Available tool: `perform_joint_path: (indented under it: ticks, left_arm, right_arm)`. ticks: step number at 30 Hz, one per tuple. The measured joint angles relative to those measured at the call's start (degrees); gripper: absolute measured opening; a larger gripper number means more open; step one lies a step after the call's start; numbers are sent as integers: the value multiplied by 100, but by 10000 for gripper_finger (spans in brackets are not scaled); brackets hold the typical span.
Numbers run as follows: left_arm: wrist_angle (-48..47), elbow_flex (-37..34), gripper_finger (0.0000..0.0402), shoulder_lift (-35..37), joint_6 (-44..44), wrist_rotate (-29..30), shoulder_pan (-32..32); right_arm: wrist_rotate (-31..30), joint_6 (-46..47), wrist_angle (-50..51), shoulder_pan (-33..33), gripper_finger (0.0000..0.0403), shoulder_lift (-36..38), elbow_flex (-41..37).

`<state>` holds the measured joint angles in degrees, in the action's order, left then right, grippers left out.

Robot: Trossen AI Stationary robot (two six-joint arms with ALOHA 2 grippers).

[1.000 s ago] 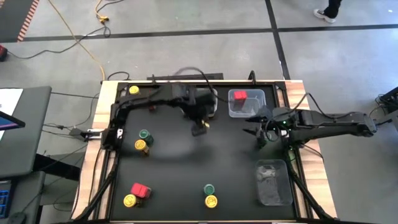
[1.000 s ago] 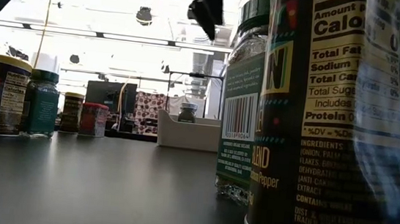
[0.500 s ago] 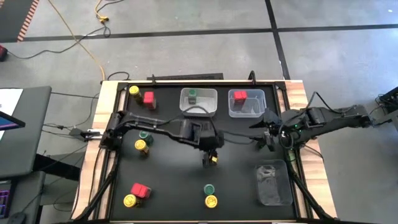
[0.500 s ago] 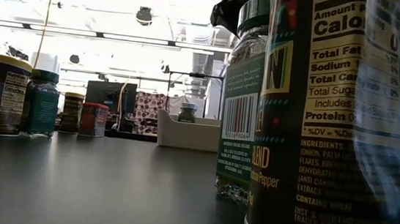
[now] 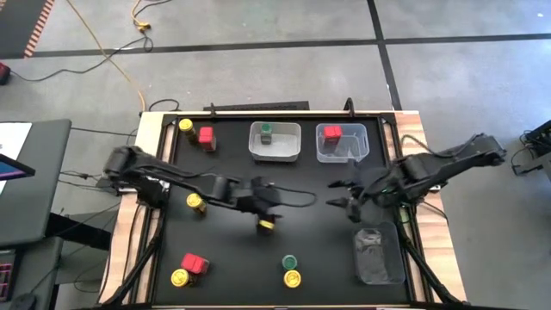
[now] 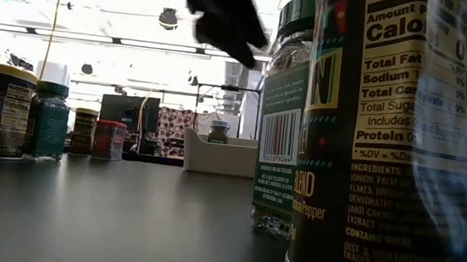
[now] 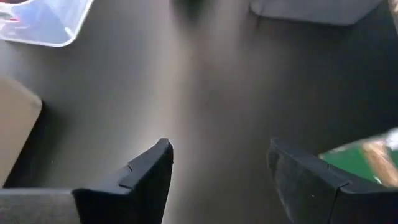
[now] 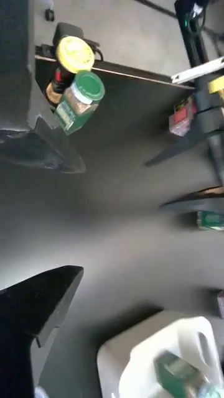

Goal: Sort spices by type
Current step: Put the right yellow seasoning bottle into the black bin

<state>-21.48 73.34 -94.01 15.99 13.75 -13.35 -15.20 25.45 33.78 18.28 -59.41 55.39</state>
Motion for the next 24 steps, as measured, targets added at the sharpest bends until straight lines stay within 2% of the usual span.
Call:
perform_joint_path:
  ticks: [6, 13, 18, 24]
  left_arm:
    - [579, -1561, 250, 1490, 219, 133, -320]
    - [580, -2502, 250, 2951, 178, 1073, -826]
    - [556, -2830, 250, 3524, 218, 1089, -957]
    - [517, -2970, 250, 3641, 334, 1085, -1001]
  right_arm:
    - [-27, 916, 1060, 190, 285, -1412, 1235]
    - [-31, 2696, 2899, 414, 285, -2885, 2721]
    - [48, 3770, 2990, 717, 286, -3387, 2954]
    - [197, 4045, 3091, 1212, 286, -3620, 2956]
